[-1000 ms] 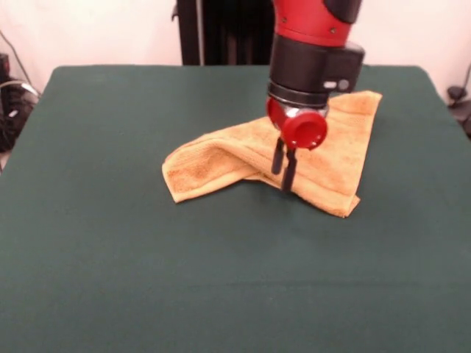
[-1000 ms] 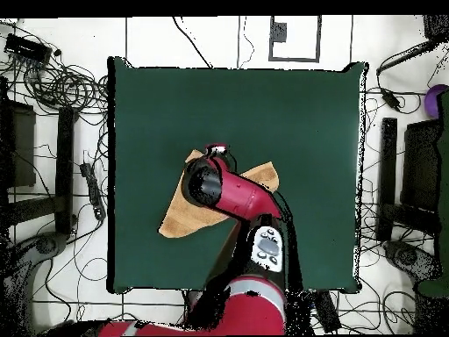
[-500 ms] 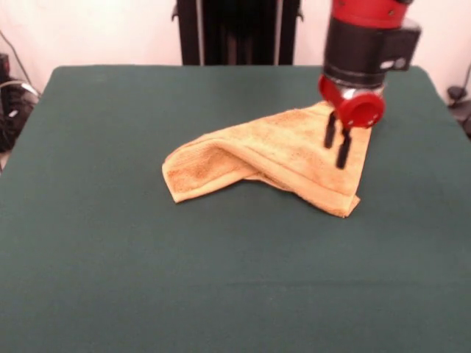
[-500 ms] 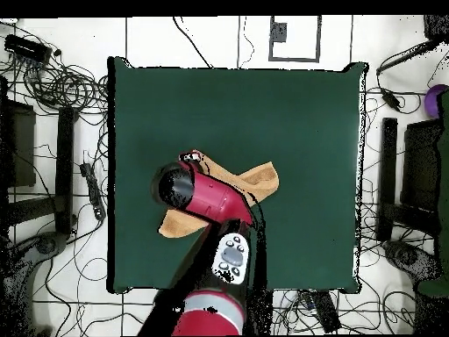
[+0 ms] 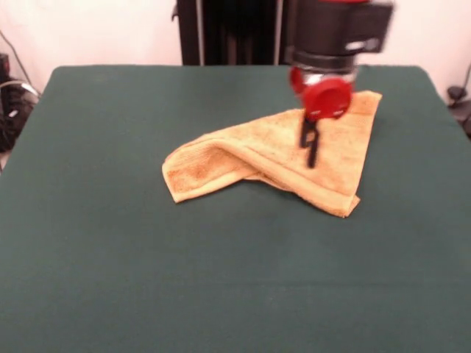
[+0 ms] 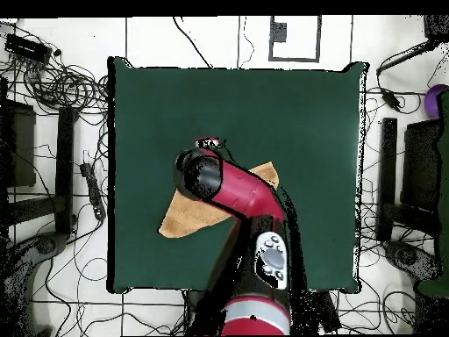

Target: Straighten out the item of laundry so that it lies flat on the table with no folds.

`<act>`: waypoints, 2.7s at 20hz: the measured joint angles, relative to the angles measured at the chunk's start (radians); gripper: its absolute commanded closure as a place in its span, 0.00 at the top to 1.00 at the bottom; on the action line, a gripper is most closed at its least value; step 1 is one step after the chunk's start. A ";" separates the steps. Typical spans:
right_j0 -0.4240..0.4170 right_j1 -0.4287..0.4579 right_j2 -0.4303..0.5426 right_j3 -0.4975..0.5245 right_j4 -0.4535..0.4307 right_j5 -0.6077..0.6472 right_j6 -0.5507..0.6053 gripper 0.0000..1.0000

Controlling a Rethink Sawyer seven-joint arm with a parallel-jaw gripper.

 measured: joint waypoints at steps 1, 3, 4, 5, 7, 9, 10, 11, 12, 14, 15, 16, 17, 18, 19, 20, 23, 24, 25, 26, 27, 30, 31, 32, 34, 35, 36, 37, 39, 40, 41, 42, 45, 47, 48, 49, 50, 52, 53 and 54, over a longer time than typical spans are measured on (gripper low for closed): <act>-0.014 0.005 0.000 -0.005 -0.008 -0.007 0.000 1.00; -0.049 0.030 0.000 -0.027 -0.031 -0.035 0.000 1.00; -0.053 0.036 -0.001 -0.033 -0.034 -0.041 0.000 1.00; -0.056 0.042 -0.001 -0.038 -0.037 -0.046 0.000 1.00; -0.055 0.071 -0.004 -0.061 -0.036 -0.059 0.000 1.00; -0.034 0.100 -0.017 -0.082 -0.020 -0.060 0.000 1.00; -0.015 0.118 -0.028 -0.096 -0.006 -0.059 0.000 1.00; 0.000 0.130 -0.034 -0.105 0.005 -0.060 0.000 1.00; 0.016 0.143 -0.040 -0.114 0.017 -0.059 0.000 1.00; 0.049 0.167 -0.047 -0.133 0.041 -0.059 0.000 1.00; 0.073 0.185 -0.049 -0.149 0.056 -0.058 0.000 1.00; 0.082 0.192 -0.049 -0.155 0.061 -0.056 0.000 1.00; 0.098 0.206 -0.050 -0.172 0.068 -0.048 0.000 1.00; 0.114 0.220 -0.050 -0.188 0.074 -0.039 0.000 1.00; 0.123 0.228 -0.052 -0.199 0.076 -0.031 0.000 1.00; 0.128 0.233 -0.053 -0.206 0.076 -0.023 0.000 1.00; 0.147 0.259 -0.054 -0.249 0.075 0.034 0.000 1.00; 0.149 0.264 -0.054 -0.256 0.075 0.043 0.000 1.00; 0.148 0.270 -0.054 -0.266 0.075 0.055 0.000 1.00; 0.148 0.276 -0.054 -0.275 0.075 0.067 0.000 1.00; 0.142 0.286 -0.053 -0.288 0.075 0.076 0.000 1.00; 0.137 0.288 -0.054 -0.294 0.074 0.080 0.000 1.00; 0.137 0.288 -0.054 -0.295 0.074 0.080 0.000 1.00; 0.137 0.288 -0.054 -0.295 0.074 0.080 0.000 1.00; 0.137 0.290 -0.054 -0.298 0.074 0.080 0.000 1.00; 0.137 0.292 -0.054 -0.301 0.073 0.080 0.000 1.00; 0.138 0.294 -0.054 -0.304 0.073 0.080 0.000 1.00; 0.138 0.296 -0.054 -0.307 0.073 0.081 0.000 1.00; 0.137 0.299 -0.054 -0.312 0.073 0.087 0.000 1.00; 0.137 0.299 -0.054 -0.315 0.073 0.090 0.000 1.00; 0.137 0.300 -0.055 -0.316 0.073 0.093 0.000 1.00; 0.137 0.301 -0.055 -0.319 0.073 0.097 0.000 1.00; 0.137 0.302 -0.055 -0.322 0.074 0.101 0.000 1.00; 0.137 0.302 -0.055 -0.322 0.074 0.102 0.000 1.00; 0.137 0.301 -0.054 -0.322 0.074 0.102 0.000 1.00; 0.137 0.300 -0.054 -0.322 0.074 0.103 0.000 1.00; 0.137 0.299 -0.054 -0.321 0.074 0.103 0.000 1.00; 0.137 0.281 -0.048 -0.307 0.074 0.116 0.000 1.00; 0.137 0.274 -0.046 -0.301 0.073 0.120 0.000 1.00; 0.137 0.262 -0.043 -0.291 0.073 0.128 0.000 1.00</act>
